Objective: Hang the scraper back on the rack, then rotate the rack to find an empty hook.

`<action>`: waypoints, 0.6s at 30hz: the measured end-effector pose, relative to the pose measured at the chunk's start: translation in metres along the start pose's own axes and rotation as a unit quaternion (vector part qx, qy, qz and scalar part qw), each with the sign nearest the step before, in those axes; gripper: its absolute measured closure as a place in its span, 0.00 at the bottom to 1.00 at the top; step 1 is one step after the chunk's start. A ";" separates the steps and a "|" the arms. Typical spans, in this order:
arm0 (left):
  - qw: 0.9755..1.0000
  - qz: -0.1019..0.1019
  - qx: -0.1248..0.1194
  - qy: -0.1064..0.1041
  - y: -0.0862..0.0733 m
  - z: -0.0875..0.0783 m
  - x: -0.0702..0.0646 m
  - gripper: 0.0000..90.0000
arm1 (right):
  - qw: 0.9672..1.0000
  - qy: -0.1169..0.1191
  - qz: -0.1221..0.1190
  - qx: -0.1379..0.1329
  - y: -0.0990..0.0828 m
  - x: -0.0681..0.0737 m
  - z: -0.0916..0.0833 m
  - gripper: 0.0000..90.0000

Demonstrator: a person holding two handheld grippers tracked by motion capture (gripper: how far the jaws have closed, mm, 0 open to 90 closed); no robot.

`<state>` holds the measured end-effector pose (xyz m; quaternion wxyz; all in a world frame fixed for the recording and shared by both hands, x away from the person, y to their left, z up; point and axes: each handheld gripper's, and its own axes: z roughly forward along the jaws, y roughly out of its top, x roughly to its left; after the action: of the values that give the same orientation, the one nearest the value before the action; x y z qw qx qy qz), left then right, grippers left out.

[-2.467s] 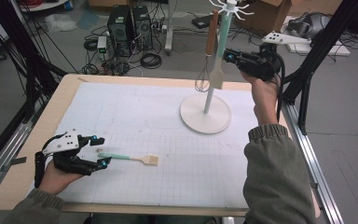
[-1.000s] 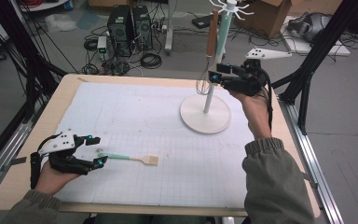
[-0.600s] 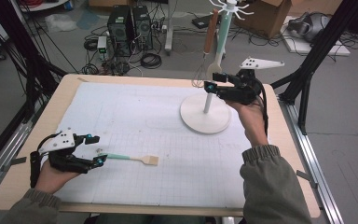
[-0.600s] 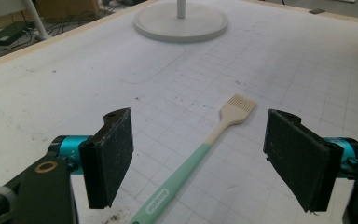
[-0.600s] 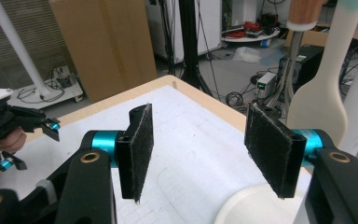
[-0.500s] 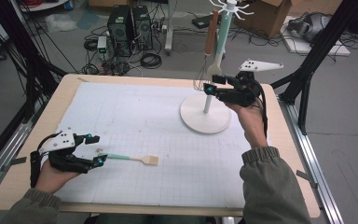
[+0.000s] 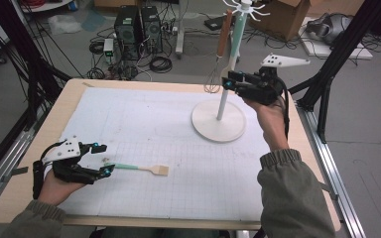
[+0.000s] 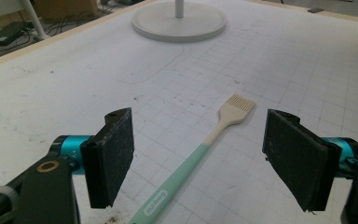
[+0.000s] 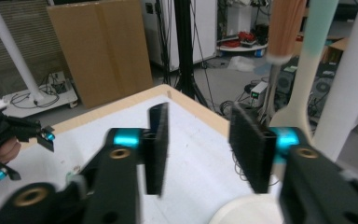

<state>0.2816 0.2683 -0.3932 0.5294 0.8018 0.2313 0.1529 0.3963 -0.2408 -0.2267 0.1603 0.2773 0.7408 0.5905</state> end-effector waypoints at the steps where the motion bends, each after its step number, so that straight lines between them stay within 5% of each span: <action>1: 1.000 -0.002 -0.001 -0.002 0.000 0.000 0.000 0.28 | 1.000 0.002 -0.006 0.002 0.004 -0.001 -0.001 0.76; 6: 1.000 -0.001 0.001 -0.003 -0.001 0.002 0.000 0.28 | 1.000 -0.003 -0.014 -0.005 0.022 -0.010 -0.012 0.99; 14: 1.000 -0.002 -0.001 -0.005 0.000 0.002 0.000 0.28 | 0.998 -0.029 -0.019 -0.046 0.068 -0.022 -0.039 0.99; 18: 1.000 -0.001 -0.002 -0.007 0.000 0.002 0.000 0.28 | 0.998 -0.046 -0.025 -0.042 0.087 -0.018 -0.039 0.99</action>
<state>0.2825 0.2668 -0.3939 0.5327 0.8017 0.2278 0.1472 0.4079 -0.2699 -0.1351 0.2201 0.2785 0.7139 0.6036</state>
